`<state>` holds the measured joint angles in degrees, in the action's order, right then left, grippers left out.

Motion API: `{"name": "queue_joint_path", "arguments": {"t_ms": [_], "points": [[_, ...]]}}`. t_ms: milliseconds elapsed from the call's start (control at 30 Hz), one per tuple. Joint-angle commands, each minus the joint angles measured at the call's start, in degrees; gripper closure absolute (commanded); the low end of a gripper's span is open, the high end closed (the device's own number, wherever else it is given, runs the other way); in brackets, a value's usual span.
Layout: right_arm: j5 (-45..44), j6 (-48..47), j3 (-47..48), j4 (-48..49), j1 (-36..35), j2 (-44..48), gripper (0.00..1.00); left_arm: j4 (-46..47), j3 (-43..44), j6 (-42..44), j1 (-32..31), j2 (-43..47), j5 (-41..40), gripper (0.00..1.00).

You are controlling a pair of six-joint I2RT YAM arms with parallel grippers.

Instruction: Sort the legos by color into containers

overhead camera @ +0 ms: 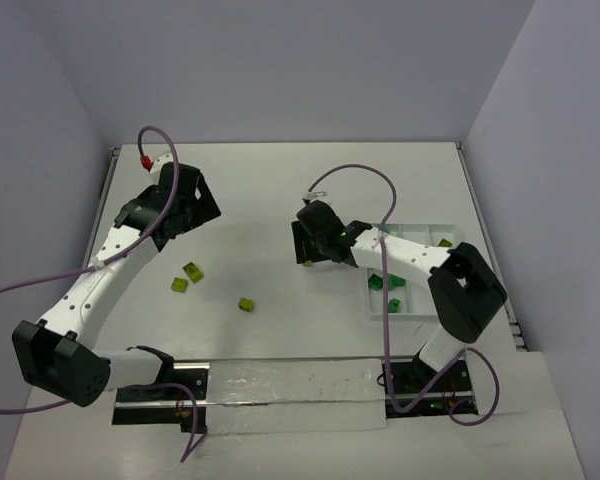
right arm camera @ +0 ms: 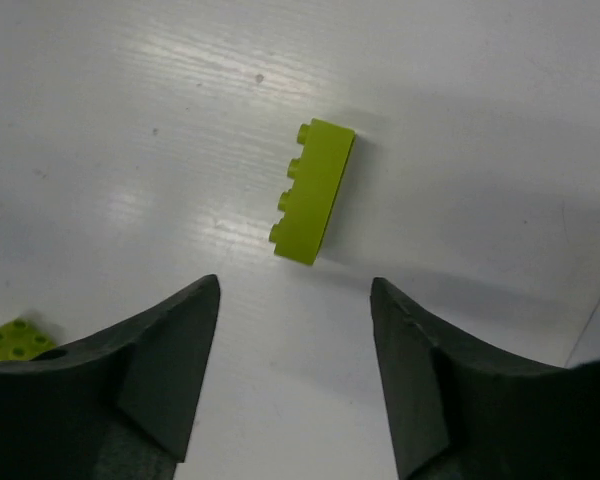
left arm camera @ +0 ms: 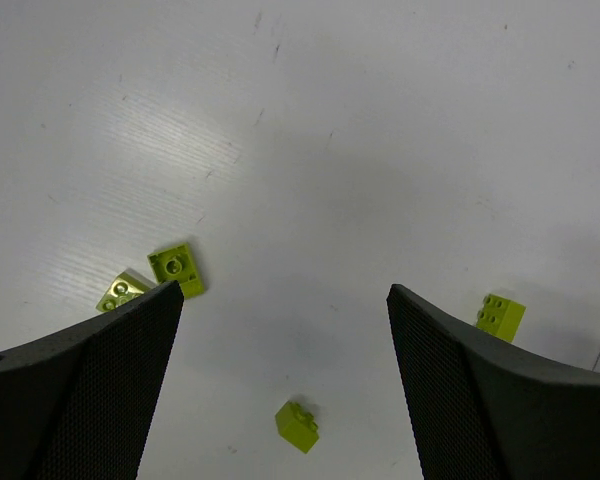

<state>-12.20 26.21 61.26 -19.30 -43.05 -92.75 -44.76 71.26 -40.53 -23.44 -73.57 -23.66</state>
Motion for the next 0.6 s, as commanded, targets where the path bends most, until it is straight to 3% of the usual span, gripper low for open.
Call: {"name": "queue_joint_path", "arguments": {"t_ms": [0,233,400,567], "points": [[-5.17,2.86,4.41,4.08,-0.3,-4.56,0.35,-1.06,-0.79,1.55,0.41,2.98,-0.11,0.09],[-5.6,3.57,8.63,3.62,-0.28,-10.93,0.41,0.22,-1.74,1.86,0.5,1.94,1.07,0.09],[-7.28,3.12,9.4,2.88,-0.35,-13.37,0.52,0.57,-2.33,2.29,0.57,2.25,0.34,0.09],[-6.95,3.2,9.8,2.64,-0.28,-14.54,0.56,0.82,-2.94,2.29,0.85,2.88,0.23,0.09]]}}
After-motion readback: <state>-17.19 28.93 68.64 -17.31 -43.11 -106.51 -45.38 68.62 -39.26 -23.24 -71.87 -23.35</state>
